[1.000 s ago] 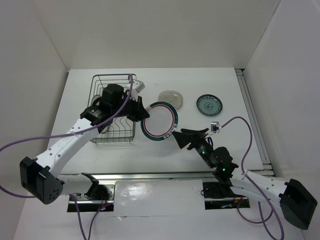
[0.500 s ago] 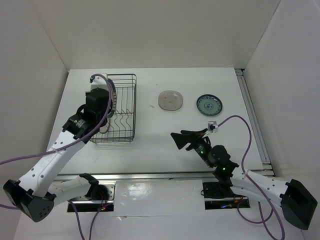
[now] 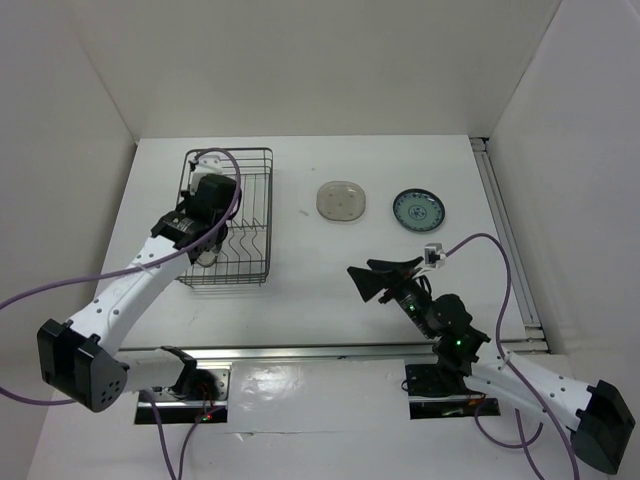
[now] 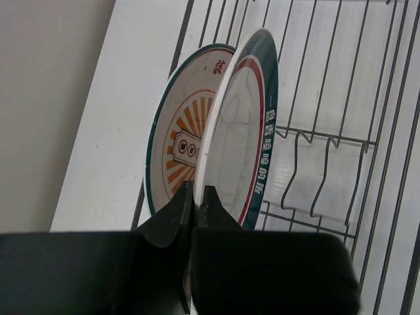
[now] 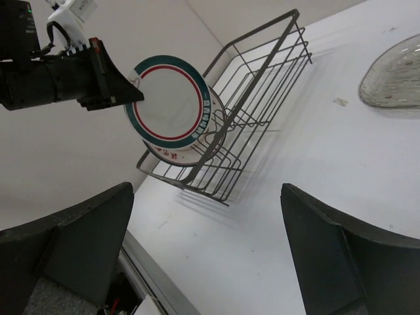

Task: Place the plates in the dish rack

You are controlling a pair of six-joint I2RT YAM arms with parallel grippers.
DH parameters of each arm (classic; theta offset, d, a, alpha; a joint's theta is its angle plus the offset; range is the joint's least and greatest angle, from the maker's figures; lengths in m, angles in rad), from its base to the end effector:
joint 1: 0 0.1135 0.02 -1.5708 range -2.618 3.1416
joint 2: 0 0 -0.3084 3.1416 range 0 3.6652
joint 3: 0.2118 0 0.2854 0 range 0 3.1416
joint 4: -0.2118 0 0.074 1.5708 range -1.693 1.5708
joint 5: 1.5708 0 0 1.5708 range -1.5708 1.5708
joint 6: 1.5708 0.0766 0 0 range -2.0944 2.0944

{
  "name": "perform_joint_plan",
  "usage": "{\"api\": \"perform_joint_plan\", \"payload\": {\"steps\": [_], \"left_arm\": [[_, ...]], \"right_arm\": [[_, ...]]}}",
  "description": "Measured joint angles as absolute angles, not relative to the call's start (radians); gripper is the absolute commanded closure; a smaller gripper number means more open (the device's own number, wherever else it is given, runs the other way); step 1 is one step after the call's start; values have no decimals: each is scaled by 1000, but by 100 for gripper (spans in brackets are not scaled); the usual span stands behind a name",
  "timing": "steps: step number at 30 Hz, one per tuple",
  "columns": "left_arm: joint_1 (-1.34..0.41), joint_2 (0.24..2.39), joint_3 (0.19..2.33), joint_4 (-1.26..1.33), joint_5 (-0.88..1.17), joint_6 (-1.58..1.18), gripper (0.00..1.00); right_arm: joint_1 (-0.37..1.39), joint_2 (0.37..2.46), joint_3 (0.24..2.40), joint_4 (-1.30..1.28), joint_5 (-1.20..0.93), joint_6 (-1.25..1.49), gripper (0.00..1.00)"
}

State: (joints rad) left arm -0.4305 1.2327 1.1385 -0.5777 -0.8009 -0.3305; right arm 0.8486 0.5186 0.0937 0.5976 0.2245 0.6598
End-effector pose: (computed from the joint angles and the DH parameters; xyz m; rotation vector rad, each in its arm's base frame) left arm 0.2963 -0.0755 0.3587 -0.3086 2.0222 0.4287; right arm 0.1302 0.1220 0.2316 0.0581 1.4922 1.0839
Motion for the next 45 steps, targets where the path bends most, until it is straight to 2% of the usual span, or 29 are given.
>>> {"api": "perform_joint_plan", "payload": {"steps": [8,9,11,12,13,16,17,20,21,24,30,35,39,45], "left_arm": [[-390,1253,1139,-583,-709,-347,99],[-388,1264,1139,-583,-701,-347,85],[-387,1297,1139,-583,-676,-349,74],[-387,1314,1139,-583,-664,-351,65],[-389,1330,1139,-585,-651,-349,50],[-388,1347,1139,-586,-629,-348,35],[-388,1347,1139,-586,-625,-348,23],[-381,1347,1139,-583,-605,-348,11],[-381,1345,1139,-584,-595,-349,0],[-380,1319,1138,-577,-553,-349,0],[-380,1150,1103,-530,-413,-342,0],[-380,1081,1103,-490,-260,-339,0],[-380,1071,1101,-476,-157,-338,0],[-380,1065,1099,-464,-52,-337,0]], "right_arm": [[849,507,94,562,226,660,0],[849,507,94,561,226,660,0],[849,510,94,561,229,659,0],[849,514,94,560,234,659,0],[849,520,94,557,244,659,0],[849,552,113,509,301,664,0],[849,570,128,480,324,665,0],[846,645,191,387,403,690,0],[838,675,215,358,419,702,0],[737,816,284,322,400,736,2],[389,1138,347,347,189,772,6],[324,1407,541,337,68,731,8],[323,1426,552,353,90,749,8],[274,1393,426,354,176,881,8]]}}
